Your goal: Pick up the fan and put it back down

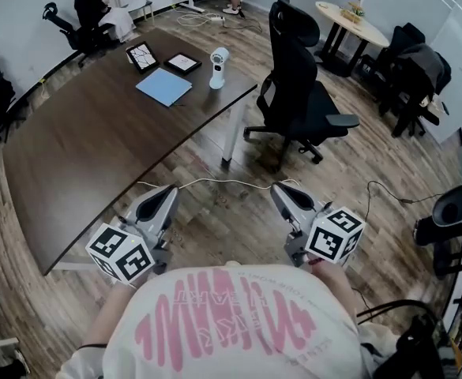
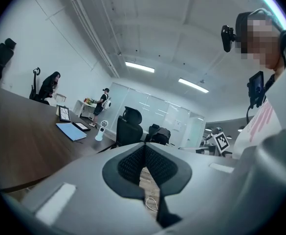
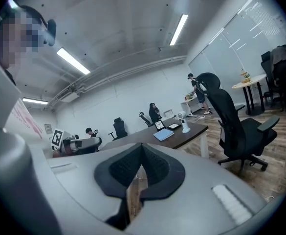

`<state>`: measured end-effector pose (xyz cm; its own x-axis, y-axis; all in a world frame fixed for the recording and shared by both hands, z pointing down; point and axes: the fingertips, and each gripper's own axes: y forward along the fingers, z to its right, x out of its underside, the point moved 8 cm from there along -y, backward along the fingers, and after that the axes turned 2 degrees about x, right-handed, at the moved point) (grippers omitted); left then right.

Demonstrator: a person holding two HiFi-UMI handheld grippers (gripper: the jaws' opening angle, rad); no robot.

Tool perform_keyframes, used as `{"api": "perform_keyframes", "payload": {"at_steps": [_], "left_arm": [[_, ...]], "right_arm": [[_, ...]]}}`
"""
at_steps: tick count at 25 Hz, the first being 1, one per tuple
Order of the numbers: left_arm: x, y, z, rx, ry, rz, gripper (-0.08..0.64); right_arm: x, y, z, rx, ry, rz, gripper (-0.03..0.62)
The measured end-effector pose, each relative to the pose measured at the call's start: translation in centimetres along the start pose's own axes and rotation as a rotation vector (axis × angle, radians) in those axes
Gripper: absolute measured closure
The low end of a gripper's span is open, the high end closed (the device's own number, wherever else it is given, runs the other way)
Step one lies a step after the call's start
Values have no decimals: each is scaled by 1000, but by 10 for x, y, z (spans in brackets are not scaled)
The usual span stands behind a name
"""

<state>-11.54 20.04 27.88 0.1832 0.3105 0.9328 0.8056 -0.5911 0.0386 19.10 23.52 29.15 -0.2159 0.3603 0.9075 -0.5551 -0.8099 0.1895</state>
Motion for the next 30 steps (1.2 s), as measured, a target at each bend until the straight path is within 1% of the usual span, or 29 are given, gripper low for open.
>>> {"api": "perform_keyframes", "payload": {"at_steps": [8,12,19,25,30], "left_arm": [[10,19,12,-74,3,42,540],[11,26,18,-106,9,49,540],[13,40,18,-123,25,66,540],[18,54,19,-136,25,62,541],[20,62,16,-151,14,45,540]], "right_arm": [[-8,11,33,-83,-18,-46,586],[-10,12,45,-114,-32,-45,586],[-12,12,66,-118,-35,-38,586],[-10,12,83,-113,-60,-54,586],[-11,18,92,-119,-43,-56,586]]}}
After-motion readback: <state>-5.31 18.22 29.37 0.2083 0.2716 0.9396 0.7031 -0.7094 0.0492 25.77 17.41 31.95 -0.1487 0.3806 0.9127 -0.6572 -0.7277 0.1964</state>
